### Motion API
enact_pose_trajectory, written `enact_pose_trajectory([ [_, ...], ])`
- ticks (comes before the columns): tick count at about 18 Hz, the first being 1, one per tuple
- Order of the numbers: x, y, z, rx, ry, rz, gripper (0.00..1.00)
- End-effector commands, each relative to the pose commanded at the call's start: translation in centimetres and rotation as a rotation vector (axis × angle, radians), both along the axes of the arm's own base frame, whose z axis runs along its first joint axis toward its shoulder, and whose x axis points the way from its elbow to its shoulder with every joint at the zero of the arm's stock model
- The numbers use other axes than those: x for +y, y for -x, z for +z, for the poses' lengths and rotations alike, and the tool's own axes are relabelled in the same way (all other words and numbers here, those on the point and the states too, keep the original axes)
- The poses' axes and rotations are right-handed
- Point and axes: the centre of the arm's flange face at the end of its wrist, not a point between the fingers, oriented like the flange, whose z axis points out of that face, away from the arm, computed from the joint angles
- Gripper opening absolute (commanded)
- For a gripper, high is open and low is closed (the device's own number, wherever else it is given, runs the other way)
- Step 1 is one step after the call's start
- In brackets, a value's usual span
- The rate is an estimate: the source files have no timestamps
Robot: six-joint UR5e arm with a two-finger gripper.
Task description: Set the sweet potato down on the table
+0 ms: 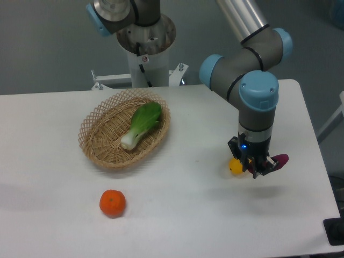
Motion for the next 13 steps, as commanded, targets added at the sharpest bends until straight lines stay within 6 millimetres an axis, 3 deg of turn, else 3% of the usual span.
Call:
enact_pose_trajectory([
  [13, 0.01, -0.2, -0.19, -0.012, -0.011, 0.017, 0.36],
])
